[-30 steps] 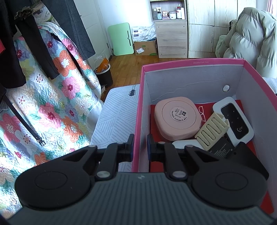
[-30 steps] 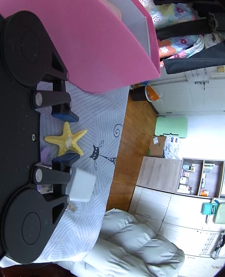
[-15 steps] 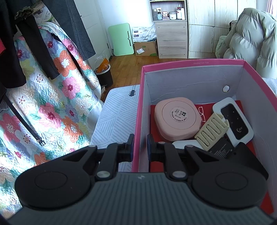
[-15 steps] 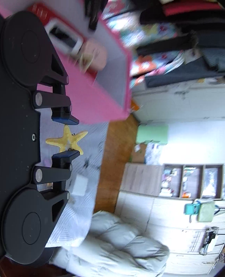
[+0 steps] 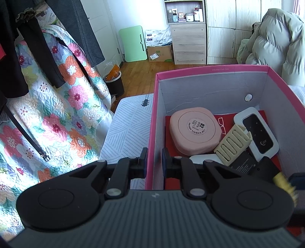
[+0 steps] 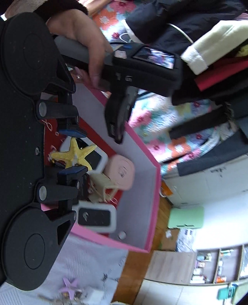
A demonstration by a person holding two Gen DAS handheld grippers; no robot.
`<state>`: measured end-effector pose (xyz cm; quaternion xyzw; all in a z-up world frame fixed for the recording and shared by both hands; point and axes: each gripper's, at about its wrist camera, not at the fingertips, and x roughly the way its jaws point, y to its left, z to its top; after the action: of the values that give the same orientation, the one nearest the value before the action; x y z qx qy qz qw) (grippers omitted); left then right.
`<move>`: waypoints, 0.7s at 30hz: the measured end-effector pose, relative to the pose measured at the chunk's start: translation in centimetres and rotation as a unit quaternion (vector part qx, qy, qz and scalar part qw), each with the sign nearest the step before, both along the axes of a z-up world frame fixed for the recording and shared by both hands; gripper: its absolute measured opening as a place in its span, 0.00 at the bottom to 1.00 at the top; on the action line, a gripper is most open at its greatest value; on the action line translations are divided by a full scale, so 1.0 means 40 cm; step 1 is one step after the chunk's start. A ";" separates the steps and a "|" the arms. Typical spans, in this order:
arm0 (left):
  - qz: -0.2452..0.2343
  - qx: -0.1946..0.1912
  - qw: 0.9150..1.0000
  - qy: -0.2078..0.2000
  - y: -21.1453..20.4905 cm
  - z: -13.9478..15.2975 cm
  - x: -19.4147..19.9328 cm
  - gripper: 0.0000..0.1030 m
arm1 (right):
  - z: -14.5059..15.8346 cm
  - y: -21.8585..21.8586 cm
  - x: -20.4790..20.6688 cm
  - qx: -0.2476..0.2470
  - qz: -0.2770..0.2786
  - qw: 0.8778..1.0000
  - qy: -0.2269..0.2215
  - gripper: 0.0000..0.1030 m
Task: Organize rigid objects
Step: 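Carry the yellow starfish into the pink box and release it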
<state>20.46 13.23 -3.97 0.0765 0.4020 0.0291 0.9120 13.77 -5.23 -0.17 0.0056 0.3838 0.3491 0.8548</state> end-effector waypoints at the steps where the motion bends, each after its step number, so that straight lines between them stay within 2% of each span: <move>1: 0.000 0.000 1.000 0.000 0.000 -0.001 0.000 0.12 | -0.002 -0.003 0.001 0.004 -0.009 1.000 0.002 0.46; 4: 0.000 0.003 1.000 0.000 -0.004 -0.001 0.000 0.12 | 0.020 -0.037 -0.010 0.025 -0.027 0.999 -0.002 0.54; 7: 0.001 0.003 1.000 -0.001 -0.007 -0.001 0.001 0.12 | 0.055 -0.087 -0.037 0.033 -0.053 0.997 -0.038 0.65; 11: 0.001 0.002 1.000 -0.001 -0.009 -0.001 0.000 0.12 | 0.083 -0.152 -0.060 0.015 -0.085 0.992 -0.093 0.70; 14: 0.000 0.005 1.000 -0.002 -0.009 -0.001 0.000 0.12 | 0.076 -0.204 -0.061 0.010 -0.129 0.984 -0.121 0.76; 18: 0.000 0.005 1.000 -0.002 -0.009 -0.003 0.000 0.12 | 0.047 -0.274 -0.017 0.015 -0.193 0.975 -0.113 0.78; 21: 0.000 0.006 1.000 -0.002 -0.009 -0.003 0.000 0.12 | 0.010 -0.332 0.016 0.042 -0.253 0.962 -0.091 0.78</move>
<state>20.46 12.89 -4.08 0.0817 0.3996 0.0317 0.9125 14.43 -18.51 0.24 0.1066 0.2753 0.1359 0.9457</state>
